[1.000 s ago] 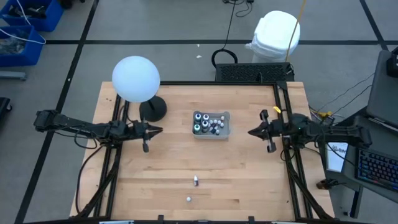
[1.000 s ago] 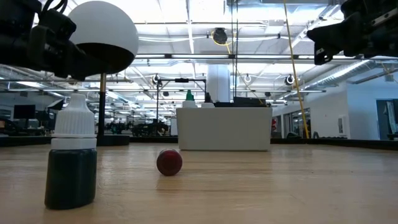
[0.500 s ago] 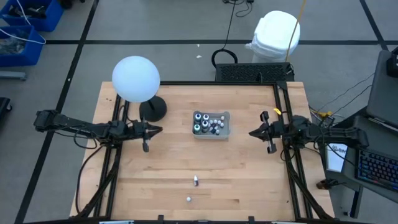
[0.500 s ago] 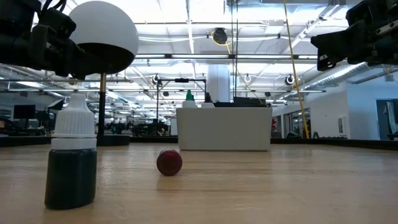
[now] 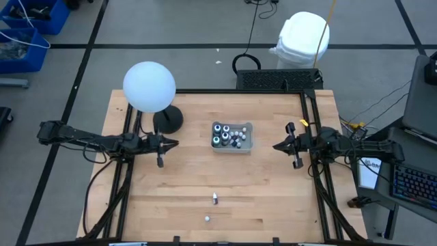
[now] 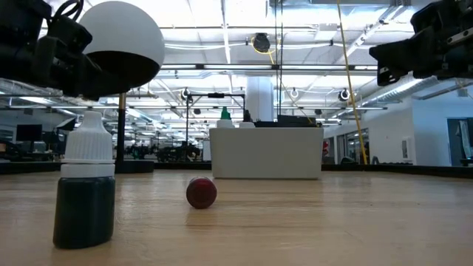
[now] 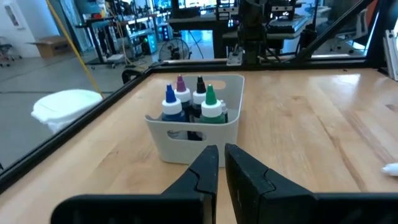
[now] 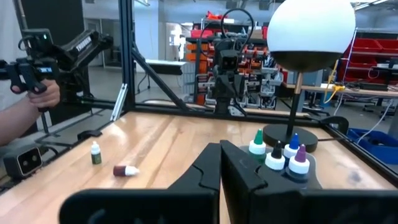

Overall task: Pick & Place food coloring
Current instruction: Put the small green food coloring bottle into the gray bin

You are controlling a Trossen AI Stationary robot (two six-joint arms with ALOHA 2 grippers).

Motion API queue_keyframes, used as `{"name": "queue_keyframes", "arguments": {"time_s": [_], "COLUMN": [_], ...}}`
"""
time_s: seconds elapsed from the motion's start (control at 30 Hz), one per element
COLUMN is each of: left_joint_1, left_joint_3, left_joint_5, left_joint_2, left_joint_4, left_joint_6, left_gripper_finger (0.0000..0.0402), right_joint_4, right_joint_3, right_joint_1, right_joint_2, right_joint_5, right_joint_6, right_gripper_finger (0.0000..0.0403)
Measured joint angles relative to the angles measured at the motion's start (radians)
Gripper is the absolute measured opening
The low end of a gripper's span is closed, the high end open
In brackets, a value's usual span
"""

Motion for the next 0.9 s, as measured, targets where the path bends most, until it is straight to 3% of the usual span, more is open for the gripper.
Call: {"name": "queue_keyframes", "arguments": {"time_s": [0.9], "left_joint_1": [0.000], "left_joint_3": [0.000], "left_joint_5": [-0.001], "left_joint_2": [0.000], "left_joint_4": [-0.015], "left_joint_6": [0.009], "left_gripper_finger": [0.0037], "right_joint_4": [-0.014], "right_joint_3": [-0.021], "right_joint_1": [-0.035], "right_joint_2": [0.001], "right_joint_5": [0.006], "right_joint_6": [0.001], "right_gripper_finger": [0.0000]}}
